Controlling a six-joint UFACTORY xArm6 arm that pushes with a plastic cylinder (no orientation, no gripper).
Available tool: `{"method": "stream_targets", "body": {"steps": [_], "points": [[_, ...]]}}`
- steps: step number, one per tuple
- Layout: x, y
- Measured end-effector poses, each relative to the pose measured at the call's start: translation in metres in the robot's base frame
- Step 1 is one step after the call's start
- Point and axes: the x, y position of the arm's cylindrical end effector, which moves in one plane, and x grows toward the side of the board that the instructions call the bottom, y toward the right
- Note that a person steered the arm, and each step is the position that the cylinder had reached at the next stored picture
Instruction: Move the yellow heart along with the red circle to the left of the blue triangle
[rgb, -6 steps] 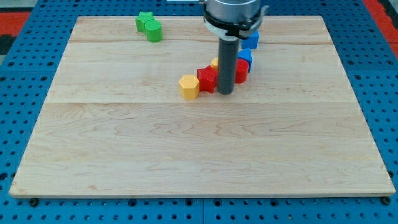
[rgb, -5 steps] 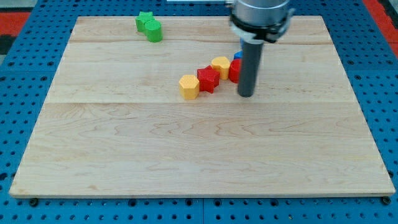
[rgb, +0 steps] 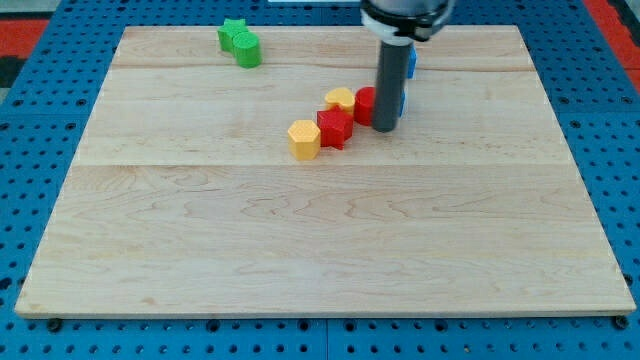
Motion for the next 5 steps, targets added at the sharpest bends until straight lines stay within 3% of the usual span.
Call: {"method": "stream_targets", "body": {"steps": [2, 5], "points": [[-0.009, -0.017], [-0.026, 0.022]]}}
